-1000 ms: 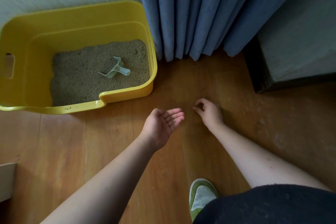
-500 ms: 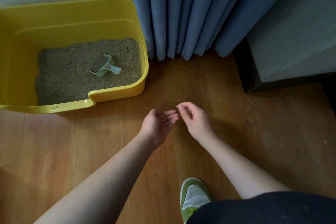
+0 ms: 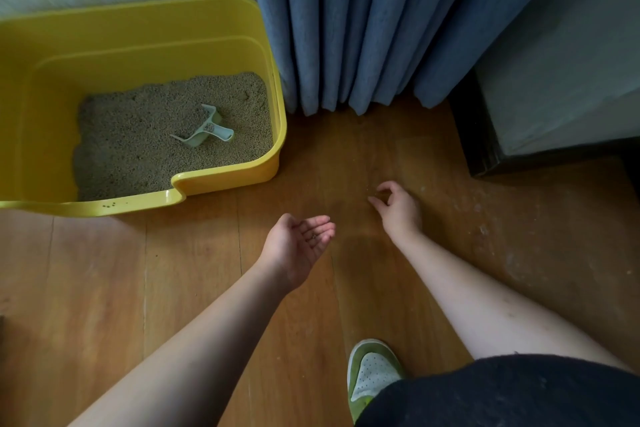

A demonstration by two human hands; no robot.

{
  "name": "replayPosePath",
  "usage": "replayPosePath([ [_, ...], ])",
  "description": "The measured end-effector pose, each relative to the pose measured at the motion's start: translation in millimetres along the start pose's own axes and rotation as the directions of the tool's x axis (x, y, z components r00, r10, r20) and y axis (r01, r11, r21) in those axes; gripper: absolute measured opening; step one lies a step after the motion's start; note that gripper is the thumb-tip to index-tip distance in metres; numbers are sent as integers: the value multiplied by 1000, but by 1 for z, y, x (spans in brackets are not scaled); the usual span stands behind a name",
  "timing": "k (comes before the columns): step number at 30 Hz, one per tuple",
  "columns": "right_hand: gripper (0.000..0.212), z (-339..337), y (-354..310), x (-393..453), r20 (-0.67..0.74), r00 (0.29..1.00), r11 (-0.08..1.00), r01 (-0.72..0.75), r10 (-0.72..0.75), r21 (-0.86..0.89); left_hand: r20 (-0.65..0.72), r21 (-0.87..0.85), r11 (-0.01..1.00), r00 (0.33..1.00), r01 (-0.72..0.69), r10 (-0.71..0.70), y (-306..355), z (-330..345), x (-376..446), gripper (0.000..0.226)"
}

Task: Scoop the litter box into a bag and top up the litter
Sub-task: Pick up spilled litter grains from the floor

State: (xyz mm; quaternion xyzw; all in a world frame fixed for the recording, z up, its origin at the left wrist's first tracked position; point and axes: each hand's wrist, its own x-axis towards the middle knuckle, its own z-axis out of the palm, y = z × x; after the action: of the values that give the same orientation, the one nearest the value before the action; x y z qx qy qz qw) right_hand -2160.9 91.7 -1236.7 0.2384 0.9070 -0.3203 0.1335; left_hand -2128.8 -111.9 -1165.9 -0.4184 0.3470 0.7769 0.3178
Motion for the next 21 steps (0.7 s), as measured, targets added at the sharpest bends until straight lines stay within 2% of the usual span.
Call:
replayPosePath([
  [3,15,3,1,3,-29,999,999,-36,35,-26,1,2,1000,1000,-8,8,2,-5,-2,50],
  [7,19,3,1,4,-35,999,998,-21,19,-57,-1,-3,1000,1000,-22,22,6,-6,-2,50],
  [9,23,-4,-3,0,-35,999,1000,-19,19,21,2,-9,1000,1000,-17,17,7,-6,0,50],
  [11,30,-16,-6,-5,21,998,961,-69,66,266,4,-13,1000,1000,-6,6,5,-6,1,50],
  [12,30,-22,-7,-9,95,989,879,-148,117,453,5,-11,1000,1000,0,0,4,-5,1,50],
  [13,26,-27,-5,-13,192,966,726,-257,174,638,4,-9,1000,1000,6,-6,2,-4,2,51],
  [14,16,-30,0,-17,287,935,520,-353,207,777,5,-8,1000,1000,13,-13,1,-2,1,51],
  [15,7,-33,7,-21,366,905,318,-420,219,850,10,-5,1000,1000,21,-21,0,0,2,51],
  [16,11,-34,15,-23,434,878,175,-469,203,866,17,0,1000,999,30,-30,-2,3,1,51],
  [18,20,-36,30,-27,530,836,25,-538,140,842,35,17,999,998,45,-45,-5,11,1,50],
  [21,18,-40,43,-34,564,823,-27,-564,65,825,60,43,998,997,55,-58,-9,22,-3,49],
])
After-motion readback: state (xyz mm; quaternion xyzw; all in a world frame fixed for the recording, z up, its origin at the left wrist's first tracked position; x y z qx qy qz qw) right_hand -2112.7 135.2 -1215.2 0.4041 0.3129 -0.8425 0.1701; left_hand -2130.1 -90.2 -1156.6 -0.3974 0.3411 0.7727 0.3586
